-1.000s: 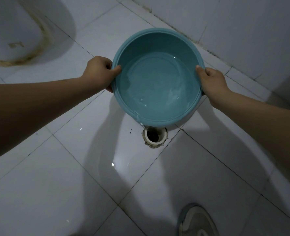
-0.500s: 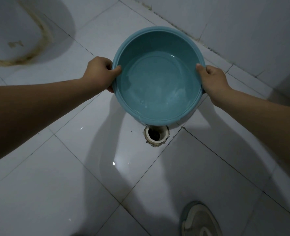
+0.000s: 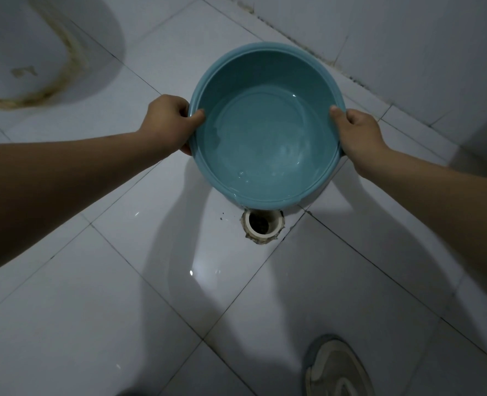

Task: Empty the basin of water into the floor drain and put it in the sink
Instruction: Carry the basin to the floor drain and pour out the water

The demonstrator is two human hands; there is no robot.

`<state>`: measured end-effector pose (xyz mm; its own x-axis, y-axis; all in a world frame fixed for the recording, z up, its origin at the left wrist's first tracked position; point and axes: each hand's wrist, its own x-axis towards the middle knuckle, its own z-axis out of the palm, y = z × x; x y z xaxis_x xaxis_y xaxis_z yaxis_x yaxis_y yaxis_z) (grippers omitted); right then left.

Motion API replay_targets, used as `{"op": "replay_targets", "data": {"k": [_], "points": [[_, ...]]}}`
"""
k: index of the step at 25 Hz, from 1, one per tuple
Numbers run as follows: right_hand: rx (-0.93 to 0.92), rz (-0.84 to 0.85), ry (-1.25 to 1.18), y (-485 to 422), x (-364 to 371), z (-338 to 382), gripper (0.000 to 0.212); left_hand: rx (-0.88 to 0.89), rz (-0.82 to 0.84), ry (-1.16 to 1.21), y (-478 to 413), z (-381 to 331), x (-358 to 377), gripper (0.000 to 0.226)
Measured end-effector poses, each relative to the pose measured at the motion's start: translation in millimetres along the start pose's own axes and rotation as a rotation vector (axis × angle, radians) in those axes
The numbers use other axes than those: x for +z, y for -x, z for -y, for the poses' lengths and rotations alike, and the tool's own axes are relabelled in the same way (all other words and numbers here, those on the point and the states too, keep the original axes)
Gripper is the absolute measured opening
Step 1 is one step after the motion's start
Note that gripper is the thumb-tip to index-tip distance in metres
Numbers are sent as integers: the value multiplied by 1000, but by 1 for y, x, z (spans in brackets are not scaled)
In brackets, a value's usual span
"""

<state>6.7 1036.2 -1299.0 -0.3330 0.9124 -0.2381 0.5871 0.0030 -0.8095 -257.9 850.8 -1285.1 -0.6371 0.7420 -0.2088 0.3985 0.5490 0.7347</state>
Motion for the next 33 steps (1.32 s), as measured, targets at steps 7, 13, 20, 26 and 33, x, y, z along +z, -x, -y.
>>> {"op": "replay_targets", "data": {"k": [7, 13, 20, 26, 33], "points": [[-1, -4, -2, 1, 0, -1, 44, -1, -1, -6, 0, 1, 2, 39], [-17, -3, -6, 1, 0, 1, 37, 7, -10, -5, 0, 2, 2, 38], [-44, -26, 0, -1, 1, -3, 39, 9, -10, 1, 2, 1, 2, 35], [-52, -32, -8, 0, 0, -5, 39, 6, -12, 11, 3, 2, 2, 37], [-46, -33, -10, 0, 0, -7, 42, 19, -7, 6, 3, 0, 2, 33]]}}
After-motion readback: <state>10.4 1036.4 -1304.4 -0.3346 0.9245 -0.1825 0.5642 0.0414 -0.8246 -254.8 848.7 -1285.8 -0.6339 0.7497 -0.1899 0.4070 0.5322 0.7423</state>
